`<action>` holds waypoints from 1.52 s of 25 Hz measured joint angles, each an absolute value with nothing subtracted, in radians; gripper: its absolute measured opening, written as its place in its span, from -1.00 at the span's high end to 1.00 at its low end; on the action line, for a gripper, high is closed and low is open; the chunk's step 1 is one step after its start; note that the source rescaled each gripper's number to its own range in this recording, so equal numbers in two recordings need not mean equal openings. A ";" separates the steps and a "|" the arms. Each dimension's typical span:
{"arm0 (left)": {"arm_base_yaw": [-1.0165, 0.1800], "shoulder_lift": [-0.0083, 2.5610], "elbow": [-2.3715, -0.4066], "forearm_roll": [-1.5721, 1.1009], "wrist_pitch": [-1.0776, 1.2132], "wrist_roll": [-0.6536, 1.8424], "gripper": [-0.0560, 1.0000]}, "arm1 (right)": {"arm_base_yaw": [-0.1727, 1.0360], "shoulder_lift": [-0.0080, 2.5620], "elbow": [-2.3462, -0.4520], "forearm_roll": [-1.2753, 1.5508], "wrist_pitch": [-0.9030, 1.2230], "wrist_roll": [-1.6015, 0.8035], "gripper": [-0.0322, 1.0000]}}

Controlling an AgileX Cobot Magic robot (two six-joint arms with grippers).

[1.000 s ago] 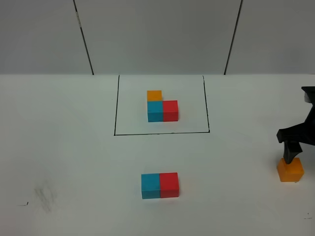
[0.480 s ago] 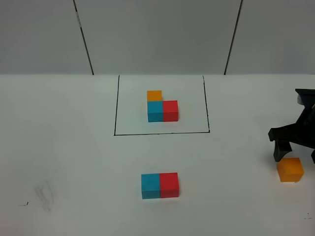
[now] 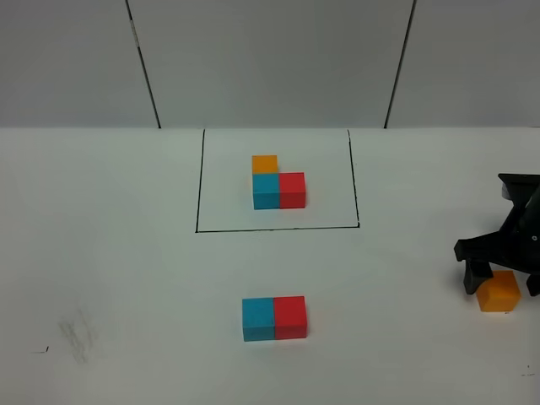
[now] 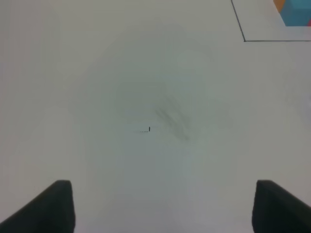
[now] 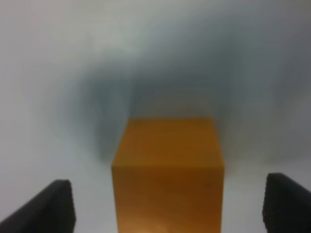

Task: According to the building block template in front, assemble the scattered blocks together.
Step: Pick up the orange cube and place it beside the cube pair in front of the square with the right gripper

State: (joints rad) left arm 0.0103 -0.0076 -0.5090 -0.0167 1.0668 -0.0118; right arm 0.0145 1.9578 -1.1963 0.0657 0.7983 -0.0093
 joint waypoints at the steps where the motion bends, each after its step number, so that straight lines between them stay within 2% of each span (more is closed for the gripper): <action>1: 0.010 -0.008 -0.509 -0.017 1.067 -0.012 -0.60 | 0.015 1.958 -1.193 0.066 0.786 -0.011 -0.38; 8: 0.010 -0.008 -0.509 -0.017 1.067 -0.012 -0.60 | 0.015 2.007 -1.191 0.071 0.776 -0.013 -0.36; 10: 0.010 -0.008 -0.509 -0.017 1.067 -0.012 -0.60 | 0.015 2.016 -1.190 0.072 0.772 -0.013 -0.26; 12: 0.010 -0.008 -0.509 -0.017 1.067 -0.012 -0.60 | 0.015 2.016 -1.190 0.072 0.766 -0.013 0.00; 14: 0.010 -0.008 -0.509 -0.017 1.067 -0.012 -0.60 | 0.015 2.016 -1.190 0.072 0.764 -0.014 0.50; 15: 0.010 -0.008 -0.509 -0.017 1.067 -0.012 -0.60 | 0.015 2.016 -1.190 0.072 0.764 -0.014 0.84; 16: 0.010 -0.008 -0.509 -0.017 1.067 -0.012 -0.60 | 0.015 2.016 -1.190 0.073 0.764 -0.013 0.89; 23: 0.010 -0.008 -0.509 -0.017 1.067 -0.012 -0.60 | 0.015 1.981 -1.190 0.073 0.807 -0.013 0.89; 31: 0.010 -0.008 -0.509 -0.017 1.067 -0.012 -0.60 | 0.030 1.687 -1.195 0.156 0.938 0.078 0.89; 35: 0.010 -0.008 -0.509 -0.017 1.067 -0.012 -0.60 | 0.151 1.586 -1.250 0.158 0.972 0.137 0.89; 38: 0.010 -0.008 -0.509 -0.017 1.067 -0.012 -0.60 | 0.292 1.586 -1.349 0.135 1.015 0.209 0.89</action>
